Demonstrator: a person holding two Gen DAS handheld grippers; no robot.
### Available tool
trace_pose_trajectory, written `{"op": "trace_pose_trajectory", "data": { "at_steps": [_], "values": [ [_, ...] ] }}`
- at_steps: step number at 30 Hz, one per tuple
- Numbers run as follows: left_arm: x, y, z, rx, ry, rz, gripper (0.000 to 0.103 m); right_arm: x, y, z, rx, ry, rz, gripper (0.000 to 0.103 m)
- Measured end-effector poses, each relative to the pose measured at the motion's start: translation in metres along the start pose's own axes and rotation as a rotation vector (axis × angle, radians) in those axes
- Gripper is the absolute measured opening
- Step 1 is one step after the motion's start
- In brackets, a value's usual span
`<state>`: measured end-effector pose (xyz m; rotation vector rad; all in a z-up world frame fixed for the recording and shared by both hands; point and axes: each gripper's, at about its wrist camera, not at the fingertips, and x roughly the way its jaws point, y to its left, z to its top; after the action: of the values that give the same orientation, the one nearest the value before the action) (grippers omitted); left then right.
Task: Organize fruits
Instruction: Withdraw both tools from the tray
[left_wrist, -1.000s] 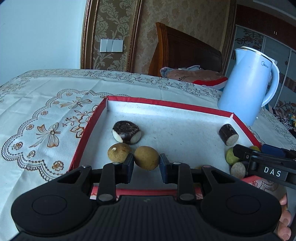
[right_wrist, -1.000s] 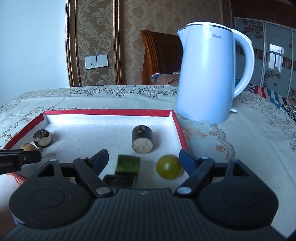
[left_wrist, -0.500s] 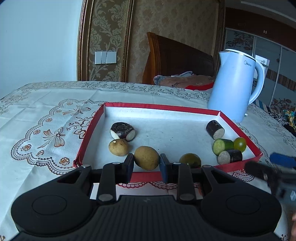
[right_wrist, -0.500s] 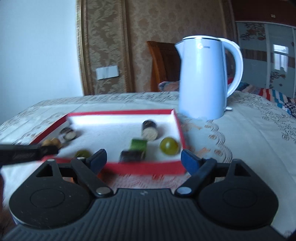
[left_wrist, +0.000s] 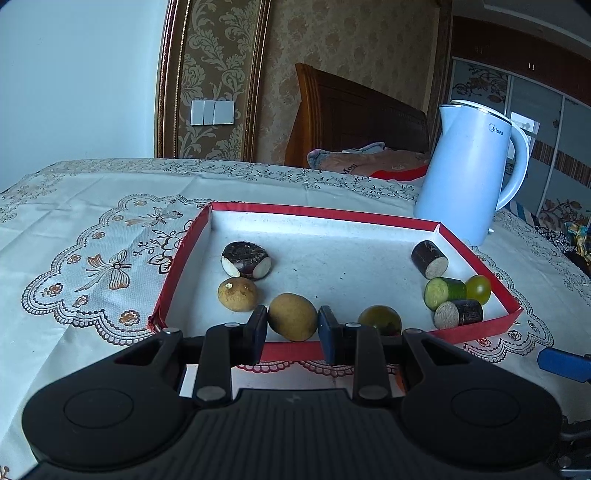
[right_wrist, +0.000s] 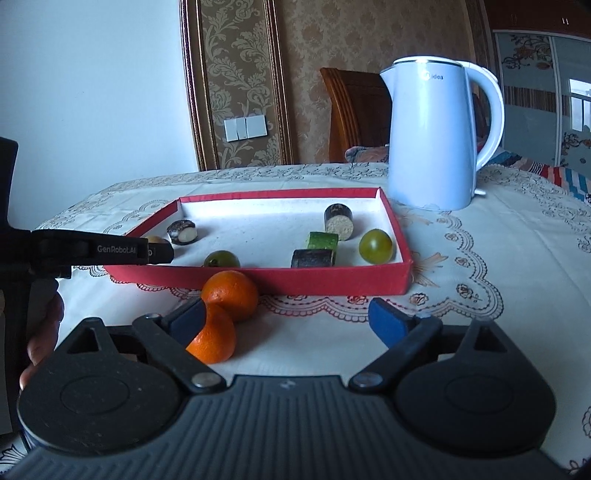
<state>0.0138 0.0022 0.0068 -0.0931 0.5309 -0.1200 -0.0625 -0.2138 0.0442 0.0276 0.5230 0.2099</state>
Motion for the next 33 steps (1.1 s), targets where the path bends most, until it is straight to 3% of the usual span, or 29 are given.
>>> {"op": "trace_pose_trajectory", "data": {
  "at_steps": [8, 14, 18, 23, 27, 28, 31, 33],
  "values": [
    [-0.013, 0.007, -0.003, -0.032, -0.023, -0.019, 0.031, -0.003, 0.011, -0.002, -0.032, 0.009, 0.032, 0.099],
    [-0.014, 0.003, -0.004, -0.003, -0.029, -0.011, 0.033, 0.006, 0.028, -0.002, -0.069, 0.049, 0.046, 0.103],
    [-0.014, 0.005, -0.004, -0.010, -0.027, -0.017, 0.033, 0.017, 0.036, 0.000, -0.095, 0.089, 0.008, 0.103],
    [-0.015, 0.005, -0.004, -0.014, -0.028, -0.020, 0.033, 0.017, 0.019, 0.001, -0.032, 0.077, -0.054, 0.103],
    [-0.015, 0.005, -0.003, -0.016, -0.026, -0.025, 0.033, 0.005, 0.004, 0.002, -0.023, 0.012, -0.188, 0.103],
    [-0.015, 0.005, -0.003, -0.017, -0.025, -0.032, 0.035, 0.004, -0.002, 0.002, -0.010, 0.010, -0.178, 0.103],
    [-0.018, 0.003, -0.003, -0.018, -0.040, -0.047, 0.054, 0.001, -0.015, 0.002, 0.048, 0.017, -0.128, 0.103],
    [-0.021, 0.003, -0.003, -0.019, -0.064, -0.043, 0.055, -0.001, -0.018, 0.002, 0.069, 0.002, -0.085, 0.103]
  ]
}}
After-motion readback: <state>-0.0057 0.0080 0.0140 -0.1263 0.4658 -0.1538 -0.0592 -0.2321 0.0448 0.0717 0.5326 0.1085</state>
